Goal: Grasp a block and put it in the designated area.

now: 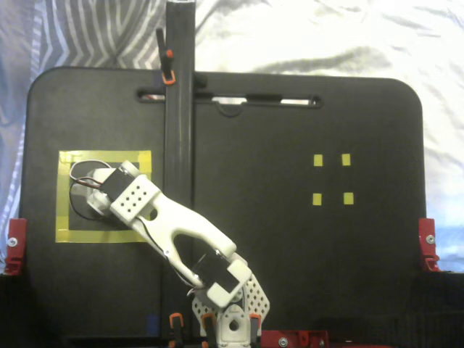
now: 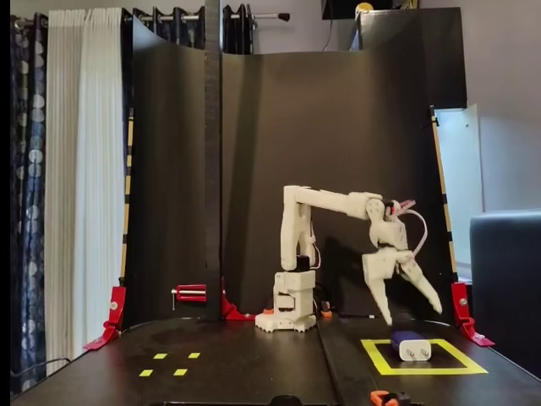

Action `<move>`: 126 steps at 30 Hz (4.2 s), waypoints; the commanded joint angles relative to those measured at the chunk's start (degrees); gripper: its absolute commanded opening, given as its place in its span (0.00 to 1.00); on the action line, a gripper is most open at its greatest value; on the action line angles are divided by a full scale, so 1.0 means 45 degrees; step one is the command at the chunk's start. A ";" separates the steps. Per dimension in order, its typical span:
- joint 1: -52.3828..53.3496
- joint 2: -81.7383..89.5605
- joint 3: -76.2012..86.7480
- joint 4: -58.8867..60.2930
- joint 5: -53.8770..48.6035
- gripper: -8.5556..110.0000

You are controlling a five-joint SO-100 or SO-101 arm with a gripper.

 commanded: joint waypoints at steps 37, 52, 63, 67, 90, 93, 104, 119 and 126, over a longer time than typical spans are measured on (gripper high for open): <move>0.5332 0.6348 0.0723 -0.0918 0.0742 0.07; 0.8203 1.1758 0.6250 -0.6621 0.1758 0.07; 0.8809 1.5488 0.9824 -0.8516 0.3164 0.08; 0.9043 1.6992 1.1172 -0.9063 0.4023 0.08; 1.0098 2.0957 1.7344 -1.1465 0.7109 0.09; 1.0117 2.1328 1.7344 -1.0488 0.7168 0.08; 1.0117 2.1328 1.7363 -0.8223 0.8145 0.07; 1.0059 2.1328 1.7383 -0.6250 0.8281 0.07; 1.0078 2.1328 1.7383 -0.6094 0.8437 0.07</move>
